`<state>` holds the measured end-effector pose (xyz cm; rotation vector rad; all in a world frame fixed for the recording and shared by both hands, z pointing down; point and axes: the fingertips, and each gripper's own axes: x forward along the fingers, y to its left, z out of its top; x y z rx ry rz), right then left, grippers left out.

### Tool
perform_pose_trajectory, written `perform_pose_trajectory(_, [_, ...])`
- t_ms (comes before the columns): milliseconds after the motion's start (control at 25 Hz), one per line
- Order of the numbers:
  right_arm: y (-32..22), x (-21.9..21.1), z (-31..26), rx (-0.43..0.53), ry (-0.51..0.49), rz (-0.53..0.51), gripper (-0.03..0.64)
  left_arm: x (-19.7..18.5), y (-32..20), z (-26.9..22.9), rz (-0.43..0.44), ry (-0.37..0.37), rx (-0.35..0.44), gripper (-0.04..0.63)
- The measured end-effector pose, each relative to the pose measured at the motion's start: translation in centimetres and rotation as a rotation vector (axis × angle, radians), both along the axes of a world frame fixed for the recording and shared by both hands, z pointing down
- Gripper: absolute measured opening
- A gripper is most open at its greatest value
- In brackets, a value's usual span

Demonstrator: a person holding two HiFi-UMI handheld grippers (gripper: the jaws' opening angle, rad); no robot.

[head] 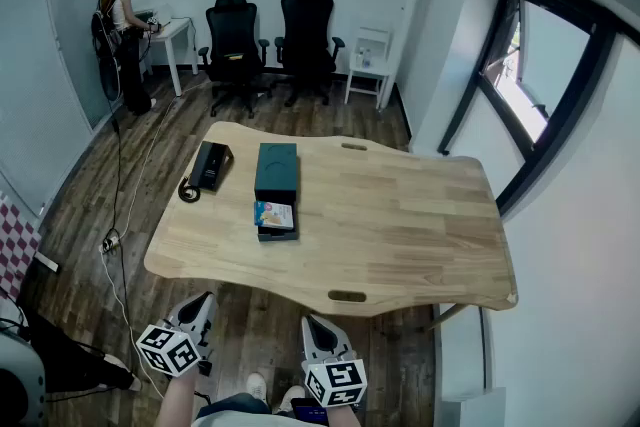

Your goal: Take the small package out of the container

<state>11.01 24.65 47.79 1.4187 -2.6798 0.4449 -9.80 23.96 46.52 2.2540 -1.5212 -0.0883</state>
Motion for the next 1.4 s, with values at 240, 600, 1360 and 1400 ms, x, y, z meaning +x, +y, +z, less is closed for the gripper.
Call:
perform_pose_trajectory(240, [0.5,-0.6,-0.1,0.0,0.005,-0.014,0.003,-0.3,0.8,0.0,0.001,0.011,-0.01,0.0])
perform_pose_trajectory(600, [1.0,0.2,-0.6,0.005,-0.066,-0.016,0.003,0.9,1.5,0.3,0.012,0.013,-0.019,0.0])
perform_pose_trajectory(1360, [-6.7,-0.3,1.0,-0.036,-0.113,-0.024,0.003,1.2,-6.0,-0.1,0.041,0.055,0.011,0.0])
perform_pose_trajectory(1400, [-7.7,-0.4,1.2,-0.037,-0.111,-0.023,0.003,1.1,-7.1,0.1,0.042,0.058,0.011,0.0])
